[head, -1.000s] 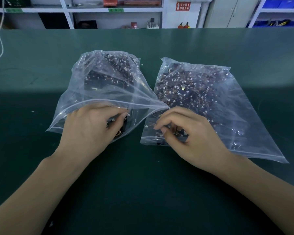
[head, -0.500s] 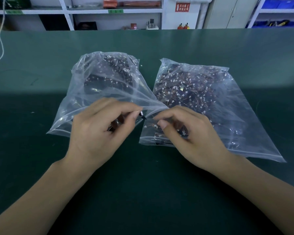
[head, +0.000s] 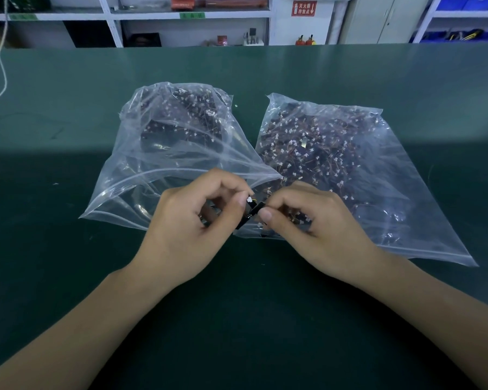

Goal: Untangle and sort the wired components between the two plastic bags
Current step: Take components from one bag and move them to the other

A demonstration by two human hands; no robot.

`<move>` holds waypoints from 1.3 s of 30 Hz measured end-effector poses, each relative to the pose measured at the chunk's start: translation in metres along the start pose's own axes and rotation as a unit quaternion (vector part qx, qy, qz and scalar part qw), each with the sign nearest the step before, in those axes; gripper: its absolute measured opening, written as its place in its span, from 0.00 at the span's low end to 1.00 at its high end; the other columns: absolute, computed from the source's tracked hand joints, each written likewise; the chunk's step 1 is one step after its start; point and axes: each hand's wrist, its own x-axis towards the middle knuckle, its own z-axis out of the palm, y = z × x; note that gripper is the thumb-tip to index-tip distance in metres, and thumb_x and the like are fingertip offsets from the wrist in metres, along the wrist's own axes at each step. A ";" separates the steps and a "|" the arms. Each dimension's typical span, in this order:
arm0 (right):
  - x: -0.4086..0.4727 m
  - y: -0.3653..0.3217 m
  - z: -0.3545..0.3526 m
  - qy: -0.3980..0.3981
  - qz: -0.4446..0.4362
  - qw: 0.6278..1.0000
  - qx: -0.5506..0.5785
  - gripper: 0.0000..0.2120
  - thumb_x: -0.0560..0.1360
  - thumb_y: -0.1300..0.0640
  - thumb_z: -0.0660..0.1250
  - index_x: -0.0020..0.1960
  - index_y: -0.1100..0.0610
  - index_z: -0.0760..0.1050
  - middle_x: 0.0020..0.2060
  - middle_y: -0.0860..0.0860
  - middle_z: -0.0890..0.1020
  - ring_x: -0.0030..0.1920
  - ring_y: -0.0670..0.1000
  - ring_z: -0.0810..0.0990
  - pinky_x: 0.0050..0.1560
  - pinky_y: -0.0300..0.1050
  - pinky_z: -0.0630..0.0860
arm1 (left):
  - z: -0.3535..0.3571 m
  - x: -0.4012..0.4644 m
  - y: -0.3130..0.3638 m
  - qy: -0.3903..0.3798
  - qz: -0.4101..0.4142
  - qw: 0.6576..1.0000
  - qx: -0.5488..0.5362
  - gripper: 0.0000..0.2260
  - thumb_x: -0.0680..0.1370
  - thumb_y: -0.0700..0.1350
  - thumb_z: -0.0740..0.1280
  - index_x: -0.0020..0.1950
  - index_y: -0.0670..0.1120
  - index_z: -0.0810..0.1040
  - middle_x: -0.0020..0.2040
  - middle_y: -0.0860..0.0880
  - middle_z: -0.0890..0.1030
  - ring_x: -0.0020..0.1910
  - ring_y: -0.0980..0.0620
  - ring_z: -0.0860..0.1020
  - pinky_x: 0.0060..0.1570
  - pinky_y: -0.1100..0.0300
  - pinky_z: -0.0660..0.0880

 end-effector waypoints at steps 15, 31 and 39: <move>0.000 -0.002 0.000 -0.012 0.008 1.000 0.014 0.12 0.84 0.49 0.66 0.48 0.56 0.80 0.39 0.46 0.79 0.42 0.50 0.78 0.44 0.42 0.74 | 0.004 0.000 0.003 -0.051 -0.025 0.994 -0.094 0.15 0.79 0.52 0.75 0.65 0.52 0.82 0.36 0.48 0.82 0.36 0.50 0.82 0.43 0.62 0.78; 0.001 -0.001 -0.006 -0.002 -0.082 0.991 -0.104 0.11 0.85 0.55 0.67 0.46 0.59 0.79 0.38 0.48 0.79 0.40 0.53 0.77 0.50 0.46 0.74 | -0.003 0.007 0.008 0.037 -0.066 0.984 -0.163 0.09 0.88 0.45 0.63 0.62 0.50 0.83 0.34 0.49 0.78 0.33 0.50 0.79 0.33 0.60 0.78; -0.001 -0.005 -0.008 0.044 -0.046 0.997 -0.045 0.13 0.86 0.55 0.61 0.47 0.59 0.77 0.39 0.49 0.81 0.42 0.54 0.80 0.47 0.53 0.76 | -0.017 0.003 0.001 -0.117 0.059 0.972 0.193 0.14 0.82 0.42 0.66 0.66 0.54 0.78 0.30 0.53 0.67 0.28 0.53 0.68 0.32 0.58 0.71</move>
